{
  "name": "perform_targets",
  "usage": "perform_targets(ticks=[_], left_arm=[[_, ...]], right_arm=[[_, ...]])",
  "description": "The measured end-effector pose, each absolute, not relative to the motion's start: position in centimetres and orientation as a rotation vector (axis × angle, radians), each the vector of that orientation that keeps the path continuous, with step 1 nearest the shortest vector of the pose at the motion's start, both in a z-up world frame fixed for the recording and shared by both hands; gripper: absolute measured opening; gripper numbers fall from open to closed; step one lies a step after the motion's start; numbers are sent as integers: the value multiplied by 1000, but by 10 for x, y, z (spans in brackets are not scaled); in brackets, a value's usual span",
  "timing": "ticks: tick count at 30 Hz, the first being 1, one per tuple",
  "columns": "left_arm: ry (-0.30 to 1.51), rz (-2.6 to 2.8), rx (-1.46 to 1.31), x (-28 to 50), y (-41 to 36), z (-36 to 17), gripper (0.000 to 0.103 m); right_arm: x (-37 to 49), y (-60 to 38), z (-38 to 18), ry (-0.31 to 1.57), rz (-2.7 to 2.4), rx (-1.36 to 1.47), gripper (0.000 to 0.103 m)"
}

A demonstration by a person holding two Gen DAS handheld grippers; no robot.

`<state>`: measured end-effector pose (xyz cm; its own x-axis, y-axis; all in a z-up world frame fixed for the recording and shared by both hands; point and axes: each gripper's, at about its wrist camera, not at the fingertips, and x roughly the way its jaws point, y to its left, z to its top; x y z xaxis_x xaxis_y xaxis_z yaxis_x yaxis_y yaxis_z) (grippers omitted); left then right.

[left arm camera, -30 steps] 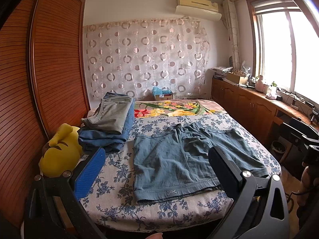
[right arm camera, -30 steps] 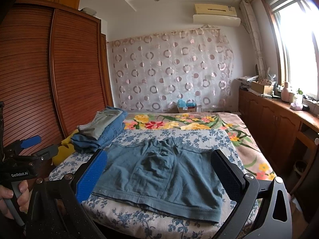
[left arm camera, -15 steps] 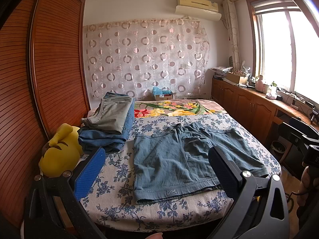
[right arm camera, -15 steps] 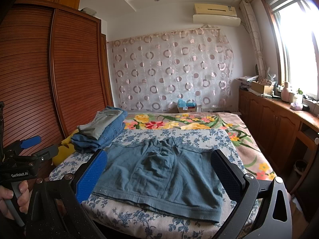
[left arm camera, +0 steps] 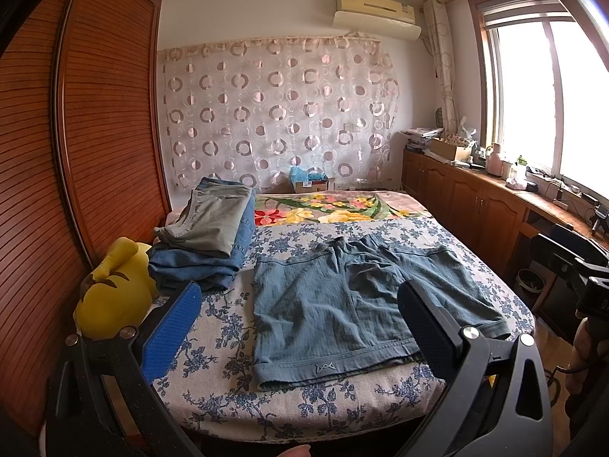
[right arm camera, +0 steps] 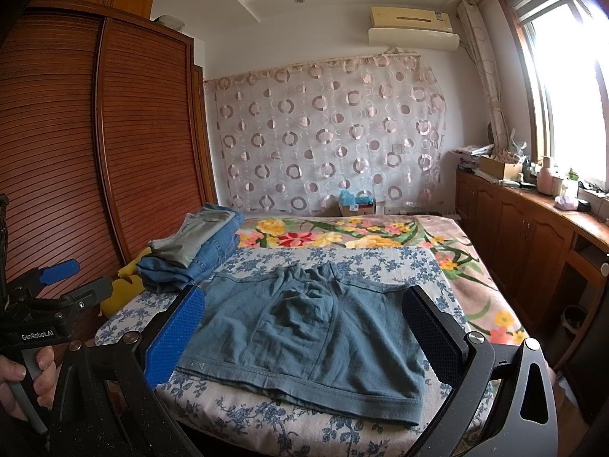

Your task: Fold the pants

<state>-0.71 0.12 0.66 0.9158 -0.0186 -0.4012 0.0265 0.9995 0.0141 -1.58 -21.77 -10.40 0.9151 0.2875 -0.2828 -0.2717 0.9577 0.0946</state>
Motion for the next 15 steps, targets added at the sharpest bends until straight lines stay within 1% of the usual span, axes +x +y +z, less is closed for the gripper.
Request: perform_targets(ticks=[15], left_arm=[[411,-24,18,-7,1,7,103]], right_arm=[[-16,-218,-103,297,289,54,103]])
